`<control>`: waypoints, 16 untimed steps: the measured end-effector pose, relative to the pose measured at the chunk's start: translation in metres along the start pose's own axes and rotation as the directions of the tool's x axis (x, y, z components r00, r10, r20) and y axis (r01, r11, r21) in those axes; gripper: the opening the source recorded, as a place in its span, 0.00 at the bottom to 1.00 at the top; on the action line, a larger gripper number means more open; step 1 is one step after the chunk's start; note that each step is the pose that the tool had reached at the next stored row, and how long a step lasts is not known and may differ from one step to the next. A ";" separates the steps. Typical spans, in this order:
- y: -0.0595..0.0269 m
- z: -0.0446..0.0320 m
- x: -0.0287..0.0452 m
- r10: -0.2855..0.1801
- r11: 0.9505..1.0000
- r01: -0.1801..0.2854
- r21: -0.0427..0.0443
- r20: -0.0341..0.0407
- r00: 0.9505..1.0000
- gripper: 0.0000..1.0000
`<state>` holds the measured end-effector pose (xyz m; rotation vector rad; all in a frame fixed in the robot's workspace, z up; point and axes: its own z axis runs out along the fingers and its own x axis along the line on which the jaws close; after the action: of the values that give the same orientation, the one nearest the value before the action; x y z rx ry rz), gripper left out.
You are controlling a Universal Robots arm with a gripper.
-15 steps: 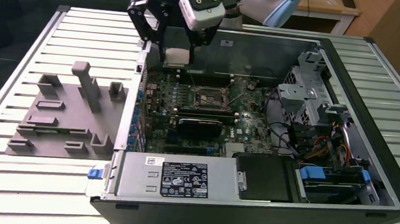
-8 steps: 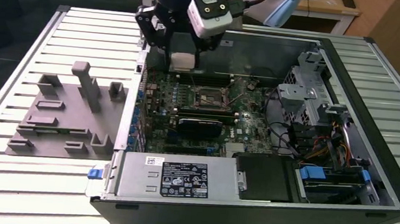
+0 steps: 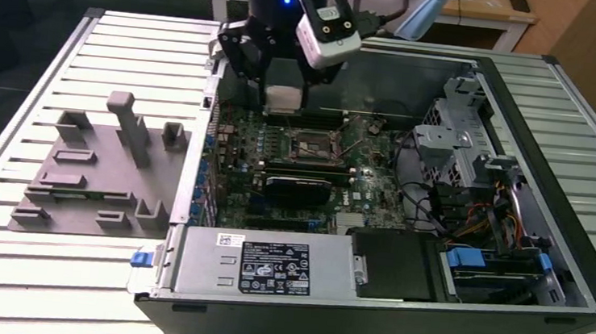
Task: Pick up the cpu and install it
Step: 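Pick up the cpu and move it towards the insertion slot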
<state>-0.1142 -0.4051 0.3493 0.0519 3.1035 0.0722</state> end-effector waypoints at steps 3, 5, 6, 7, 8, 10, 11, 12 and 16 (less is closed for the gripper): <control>0.0003 0.0037 -0.0048 0.000 1.000 0.000 0.000 -0.002 1.000 0.54; 0.0004 0.0060 -0.0078 0.000 1.000 0.000 0.000 -0.003 1.000 0.54; 0.0005 0.0073 -0.0094 0.000 1.000 0.000 0.000 -0.003 1.000 0.54; 0.0006 0.0084 -0.0108 0.000 1.000 0.000 0.000 -0.004 1.000 0.54; 0.0007 0.0096 -0.0123 0.000 1.000 0.000 0.000 -0.004 1.000 0.54; 0.0009 0.0120 -0.0154 0.000 1.000 0.000 0.000 -0.006 1.000 0.54; 0.0010 0.0133 -0.0169 0.000 1.000 0.000 0.000 -0.006 1.000 0.54; 0.0012 0.0146 -0.0183 0.000 1.000 0.000 0.000 -0.007 1.000 0.54; 0.0020 0.0201 -0.0238 0.000 1.000 0.000 0.000 -0.010 1.000 0.54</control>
<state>-0.0896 -0.4029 0.3302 0.0523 3.1138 0.0721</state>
